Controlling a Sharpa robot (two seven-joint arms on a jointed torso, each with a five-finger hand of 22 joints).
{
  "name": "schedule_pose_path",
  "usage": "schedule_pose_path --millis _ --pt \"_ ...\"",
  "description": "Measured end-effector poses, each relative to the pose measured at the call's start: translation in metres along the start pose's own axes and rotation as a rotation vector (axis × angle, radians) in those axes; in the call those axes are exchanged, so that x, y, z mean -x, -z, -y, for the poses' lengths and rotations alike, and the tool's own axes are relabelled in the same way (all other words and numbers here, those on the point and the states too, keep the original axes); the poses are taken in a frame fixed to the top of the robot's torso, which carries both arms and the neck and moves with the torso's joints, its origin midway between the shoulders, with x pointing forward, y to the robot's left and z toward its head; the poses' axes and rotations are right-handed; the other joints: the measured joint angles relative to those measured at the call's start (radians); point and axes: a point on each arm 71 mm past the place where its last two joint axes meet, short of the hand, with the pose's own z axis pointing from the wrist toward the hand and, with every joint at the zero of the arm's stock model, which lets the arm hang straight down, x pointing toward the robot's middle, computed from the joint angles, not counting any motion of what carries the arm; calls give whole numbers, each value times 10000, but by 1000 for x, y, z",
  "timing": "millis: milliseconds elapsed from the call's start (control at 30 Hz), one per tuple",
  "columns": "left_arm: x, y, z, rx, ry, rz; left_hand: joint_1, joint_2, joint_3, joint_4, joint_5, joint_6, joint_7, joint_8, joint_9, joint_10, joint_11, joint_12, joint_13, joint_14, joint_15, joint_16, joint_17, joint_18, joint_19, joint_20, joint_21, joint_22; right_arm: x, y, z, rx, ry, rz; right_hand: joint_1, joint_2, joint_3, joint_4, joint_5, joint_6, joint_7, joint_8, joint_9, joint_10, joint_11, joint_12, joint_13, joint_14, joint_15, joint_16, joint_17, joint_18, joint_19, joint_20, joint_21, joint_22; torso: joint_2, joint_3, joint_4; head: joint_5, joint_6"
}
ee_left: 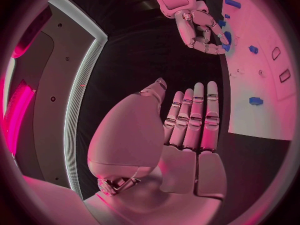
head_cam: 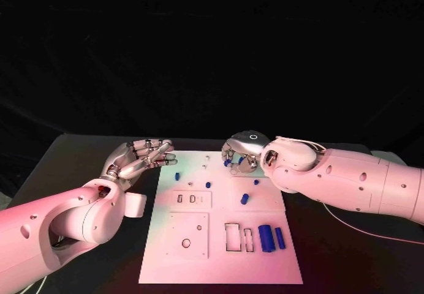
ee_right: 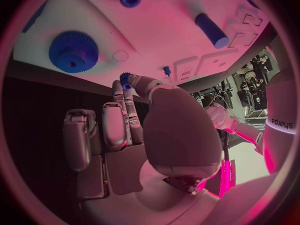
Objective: Assemble the parts on the task board
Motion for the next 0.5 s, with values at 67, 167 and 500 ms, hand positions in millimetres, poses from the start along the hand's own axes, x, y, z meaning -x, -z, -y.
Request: schedule_pose_path --millis 67,167,500 --pt "0 0 0 10 9 -9 0 0 0 0 0 0 0 0 0 0 0 0 0 0 0 0 0 0 0 0 0 0 2 -5 -1 -6 -48 200 0 0 -11 -12 43 -30 27 1 16 34 34 -13 0 0 0 0 16 0 0 0 0 0 4 0 12 -12 13" --pt "-1 0 0 23 22 -21 0 0 0 0 0 0 0 0 0 0 0 0 0 0 0 0 0 -1 0 0 0 0 4 -11 -1 -33 -104 447 0 0 3 -27 43 -46 15 1 63 34 34 -38 0 0 0 40 37 1 0 0 0 -1 12 0 20 -15 31" --pt "-4 -1 -1 49 69 -81 0 0 0 0 0 0 0 0 -13 0 0 0 0 0 0 -40 11 -1 0 0 0 -9 6 -32 -8 -38 -189 973 1 0 36 -63 43 -62 28 1 62 34 34 -85 1 0 0 40 49 1 -1 0 0 -2 35 -1 41 41 28"
